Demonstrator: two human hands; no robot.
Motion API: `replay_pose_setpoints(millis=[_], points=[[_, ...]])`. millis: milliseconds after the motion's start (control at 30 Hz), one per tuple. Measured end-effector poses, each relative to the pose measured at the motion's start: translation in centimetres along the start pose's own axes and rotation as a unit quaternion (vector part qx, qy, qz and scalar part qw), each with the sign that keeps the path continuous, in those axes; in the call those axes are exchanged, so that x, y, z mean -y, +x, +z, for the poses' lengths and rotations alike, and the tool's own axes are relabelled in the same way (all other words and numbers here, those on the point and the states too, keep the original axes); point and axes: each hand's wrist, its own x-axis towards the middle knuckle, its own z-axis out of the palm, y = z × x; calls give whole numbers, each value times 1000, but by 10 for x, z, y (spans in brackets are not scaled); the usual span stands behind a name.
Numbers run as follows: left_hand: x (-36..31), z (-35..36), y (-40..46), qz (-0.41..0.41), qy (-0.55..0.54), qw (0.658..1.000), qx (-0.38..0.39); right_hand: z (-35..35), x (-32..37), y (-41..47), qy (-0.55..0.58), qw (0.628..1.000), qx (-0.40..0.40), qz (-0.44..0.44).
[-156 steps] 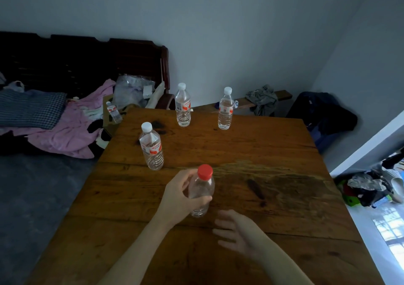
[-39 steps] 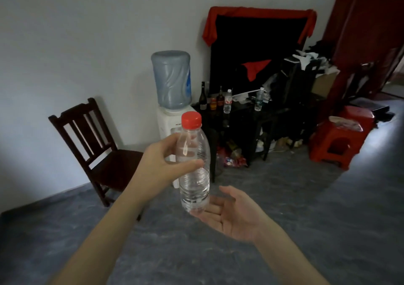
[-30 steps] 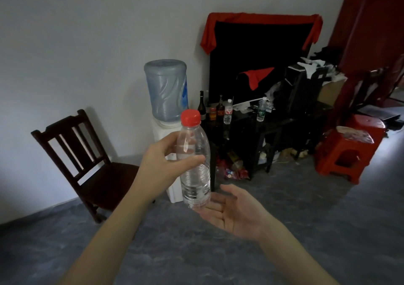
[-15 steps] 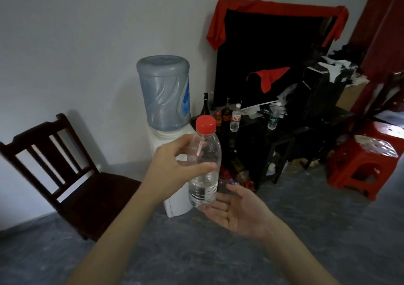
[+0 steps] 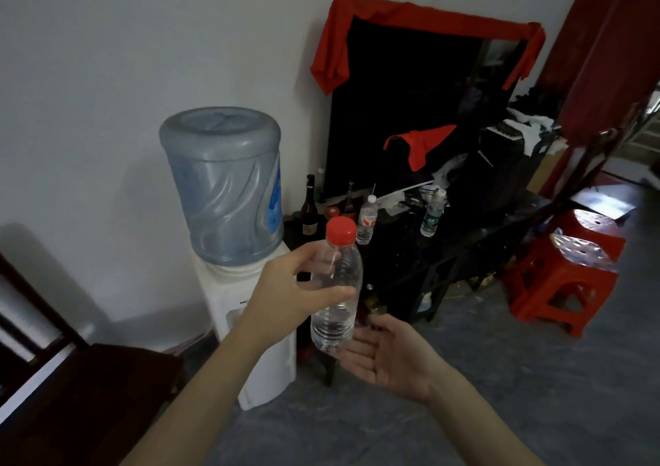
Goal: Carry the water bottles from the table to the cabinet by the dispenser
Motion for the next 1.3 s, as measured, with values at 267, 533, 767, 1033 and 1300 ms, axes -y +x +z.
replay_pose_setpoints(millis=[267, 533, 767, 1033, 1300], points=[[57, 22, 113, -35, 5, 999, 29, -38, 80, 83, 17, 999, -27, 5], [125, 44, 270, -88, 6, 996, 11, -83, 196, 203, 77, 996, -21, 42], [190, 61, 369, -138, -14, 990, 10, -122, 285, 305, 107, 990, -53, 76], [287, 71, 437, -191, -8, 981, 24, -153, 309, 413, 160, 978, -96, 95], [374, 92, 463, -225, -18, 974, 9, -186, 311, 497, 210, 960, -167, 85]])
